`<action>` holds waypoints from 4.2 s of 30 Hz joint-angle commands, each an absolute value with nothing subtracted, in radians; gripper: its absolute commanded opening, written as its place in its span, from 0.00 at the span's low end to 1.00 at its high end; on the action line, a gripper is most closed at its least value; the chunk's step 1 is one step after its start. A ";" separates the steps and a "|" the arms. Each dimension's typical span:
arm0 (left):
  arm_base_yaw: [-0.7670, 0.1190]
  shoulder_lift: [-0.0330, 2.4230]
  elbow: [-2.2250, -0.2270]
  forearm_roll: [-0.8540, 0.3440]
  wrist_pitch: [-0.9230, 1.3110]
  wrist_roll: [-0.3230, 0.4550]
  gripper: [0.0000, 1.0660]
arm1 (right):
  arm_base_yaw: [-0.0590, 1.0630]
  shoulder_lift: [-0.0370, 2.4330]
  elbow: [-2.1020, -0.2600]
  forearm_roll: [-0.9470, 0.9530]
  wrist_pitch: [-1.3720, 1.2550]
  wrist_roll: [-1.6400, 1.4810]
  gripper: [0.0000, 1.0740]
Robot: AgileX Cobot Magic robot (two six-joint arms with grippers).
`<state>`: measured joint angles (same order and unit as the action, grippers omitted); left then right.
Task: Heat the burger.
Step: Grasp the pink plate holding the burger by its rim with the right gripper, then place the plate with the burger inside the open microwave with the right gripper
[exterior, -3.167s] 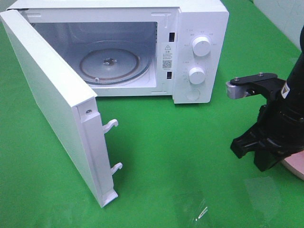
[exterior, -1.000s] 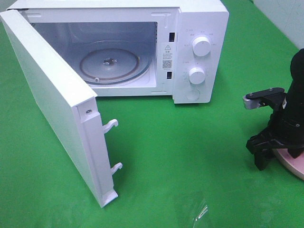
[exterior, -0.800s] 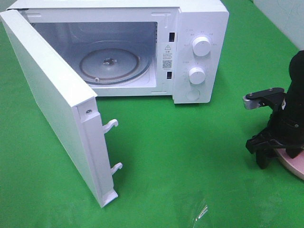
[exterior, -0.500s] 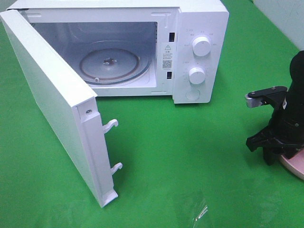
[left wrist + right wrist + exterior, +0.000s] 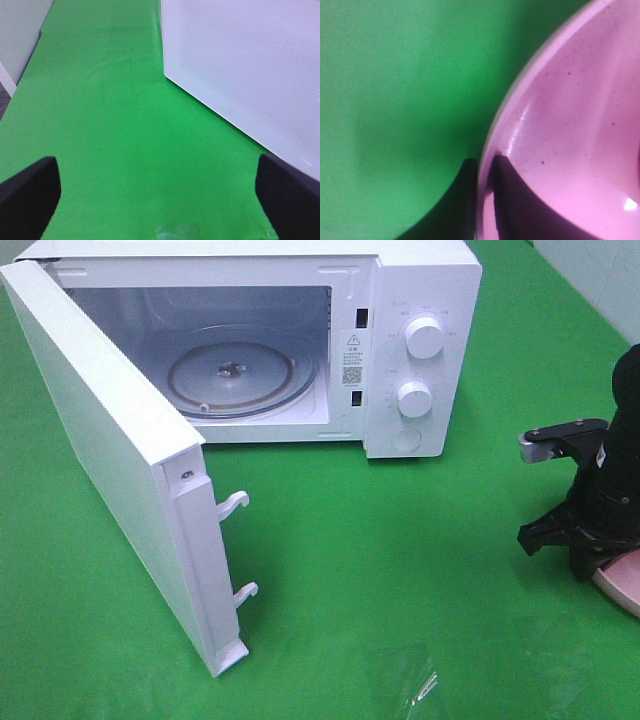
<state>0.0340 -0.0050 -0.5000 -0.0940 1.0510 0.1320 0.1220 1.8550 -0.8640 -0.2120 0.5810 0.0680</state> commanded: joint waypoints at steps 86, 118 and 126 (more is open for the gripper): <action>0.034 -0.028 -0.498 -0.096 1.037 0.133 0.92 | 0.774 1.263 -0.583 -0.527 0.978 0.397 0.01; 0.034 -0.028 -0.498 -0.096 1.037 0.133 0.92 | 1.096 1.256 -0.583 -0.761 0.941 0.367 0.03; 0.034 -0.028 -0.498 -0.096 1.037 0.133 0.92 | 1.096 1.256 -0.583 -0.772 0.839 0.139 0.03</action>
<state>0.0340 -0.0050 -0.5000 -0.0940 1.0510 0.1320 1.0930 1.2640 -0.5820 -0.6990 0.8650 0.2320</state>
